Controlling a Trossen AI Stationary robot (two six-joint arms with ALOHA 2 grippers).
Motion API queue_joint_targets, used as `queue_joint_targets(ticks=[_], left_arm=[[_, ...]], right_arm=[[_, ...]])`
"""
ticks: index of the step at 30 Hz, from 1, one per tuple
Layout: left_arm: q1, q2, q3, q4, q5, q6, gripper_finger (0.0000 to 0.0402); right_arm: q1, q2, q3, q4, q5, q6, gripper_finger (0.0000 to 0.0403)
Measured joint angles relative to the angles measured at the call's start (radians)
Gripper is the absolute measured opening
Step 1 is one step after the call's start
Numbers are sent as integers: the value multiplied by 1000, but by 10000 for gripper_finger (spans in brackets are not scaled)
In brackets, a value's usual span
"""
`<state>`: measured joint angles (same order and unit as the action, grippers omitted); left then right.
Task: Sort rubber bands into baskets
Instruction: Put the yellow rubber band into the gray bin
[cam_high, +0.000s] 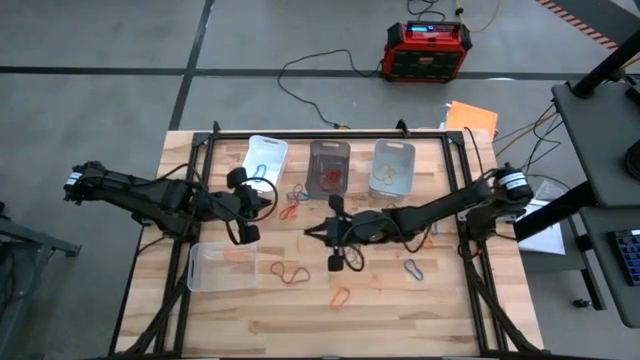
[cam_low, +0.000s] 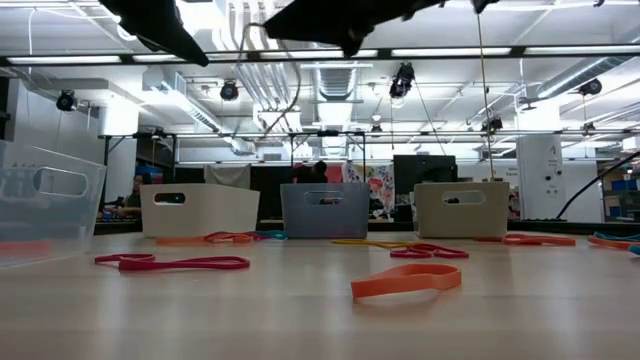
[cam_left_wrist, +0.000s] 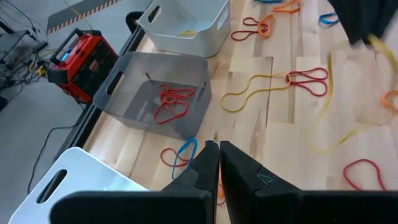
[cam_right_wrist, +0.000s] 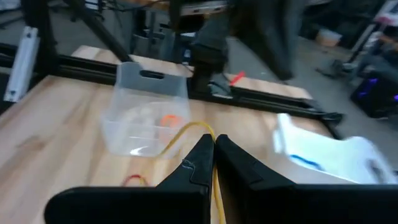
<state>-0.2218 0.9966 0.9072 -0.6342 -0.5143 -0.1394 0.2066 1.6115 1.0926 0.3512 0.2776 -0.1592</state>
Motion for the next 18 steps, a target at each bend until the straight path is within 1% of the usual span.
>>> queue_joint_targets(ticks=[3,5,9,11,15,17,18], left_arm=[[0,0,-1,-1,0,0,0],[0,0,-2,0,0,0,0],[0,2,-9,15,0,-1,0],[0,3,-17,32,0,-2,0],[0,3,-42,71,0,0,0],[0,4,-49,75,0,0,0],[0,8,-51,78,0,0,0]], right_arm=[[-2,-69,-36,-14,65,-11,8],[-3,-117,-60,-56,134,-21,8],[-5,-218,-99,-167,307,-34,8],[-8,-267,-108,-261,420,-13,8],[-27,-332,-113,-481,655,92,8],[-49,-353,-113,-585,731,182,8],[-65,-359,-114,-637,750,232,8]])
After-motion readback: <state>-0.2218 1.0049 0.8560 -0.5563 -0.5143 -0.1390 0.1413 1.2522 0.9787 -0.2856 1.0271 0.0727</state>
